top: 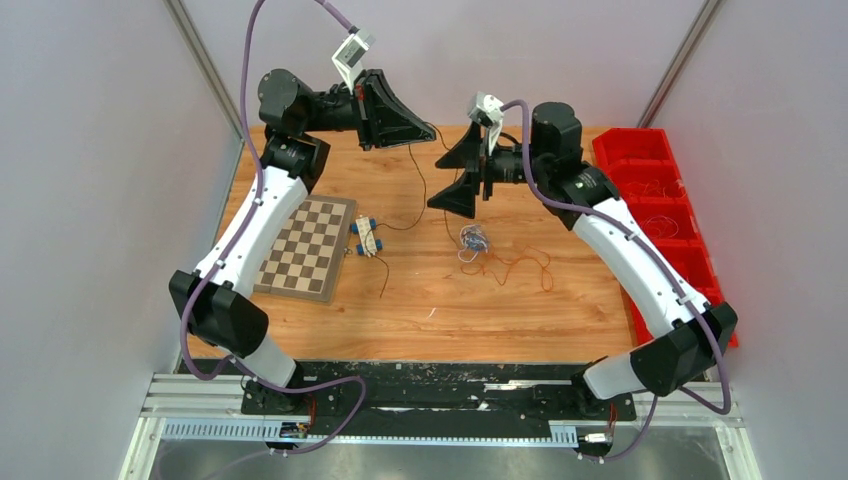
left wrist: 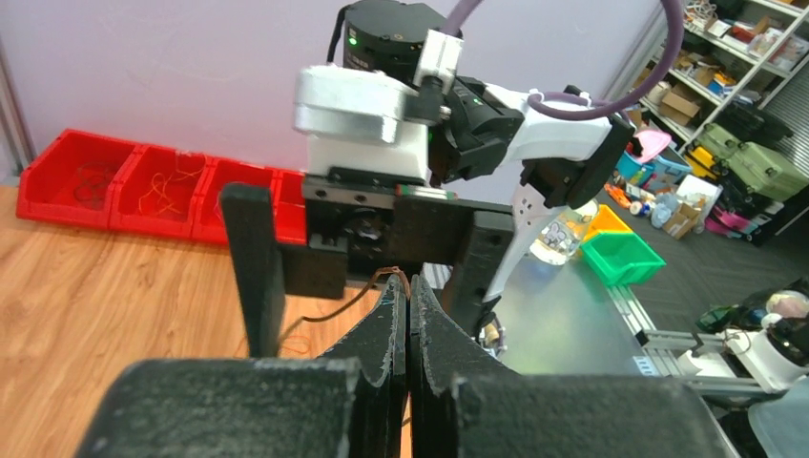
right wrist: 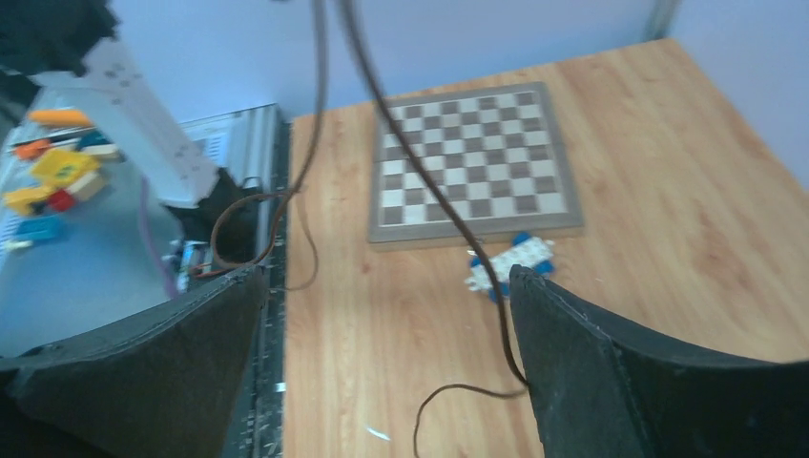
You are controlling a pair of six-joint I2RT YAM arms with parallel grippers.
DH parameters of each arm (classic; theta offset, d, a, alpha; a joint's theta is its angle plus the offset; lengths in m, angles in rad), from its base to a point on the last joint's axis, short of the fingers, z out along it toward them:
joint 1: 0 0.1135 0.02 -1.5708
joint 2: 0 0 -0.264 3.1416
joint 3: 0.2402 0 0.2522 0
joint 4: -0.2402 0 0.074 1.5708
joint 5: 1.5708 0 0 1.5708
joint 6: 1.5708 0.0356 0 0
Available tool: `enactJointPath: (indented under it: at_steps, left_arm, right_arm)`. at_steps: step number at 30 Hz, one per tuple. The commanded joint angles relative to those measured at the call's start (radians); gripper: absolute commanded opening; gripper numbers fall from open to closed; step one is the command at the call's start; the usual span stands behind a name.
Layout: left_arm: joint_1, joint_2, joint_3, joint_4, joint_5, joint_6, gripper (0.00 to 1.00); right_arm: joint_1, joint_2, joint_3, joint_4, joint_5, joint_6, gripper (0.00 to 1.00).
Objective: Untangle the cables
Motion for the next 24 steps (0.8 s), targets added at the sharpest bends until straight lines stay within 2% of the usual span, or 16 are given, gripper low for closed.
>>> enactJointPath:
  at_steps: [1, 6, 12, 17, 21, 22, 24]
  left_arm:
    - [-0.004, -0.041, 0.007, 0.019, 0.013, 0.040, 0.00]
    - [-0.003, -0.061, -0.004, -0.061, -0.004, 0.130, 0.00]
    - [-0.014, -0.065, -0.004, -0.197, -0.069, 0.248, 0.00]
    - [-0.036, -0.053, -0.005, -0.200, -0.069, 0.251, 0.00]
    - [-0.041, -0.055, -0.001, -0.181, -0.084, 0.230, 0.00]
    - [-0.041, -0.054, -0.001, -0.163, -0.087, 0.219, 0.00]
    - [-0.041, -0.056, 0.001, -0.132, -0.092, 0.188, 0.00]
  right_arm:
    - [-0.067, -0.026, 0.004, -0.016, 0.144, -0.088, 1.00]
    - [-0.126, -0.022, 0.073, -0.021, 0.077, -0.014, 1.00]
    - [-0.062, -0.033, 0.105, 0.031, 0.068, 0.052, 1.00]
    - [-0.013, 0.020, 0.146, 0.042, 0.101, 0.047, 1.00]
    - [0.021, 0.040, 0.130, 0.043, 0.166, -0.027, 1.00]
    - [0.026, 0.040, 0.113, 0.043, 0.194, -0.041, 0.98]
    - [0.027, 0.041, 0.072, 0.035, 0.228, -0.075, 0.84]
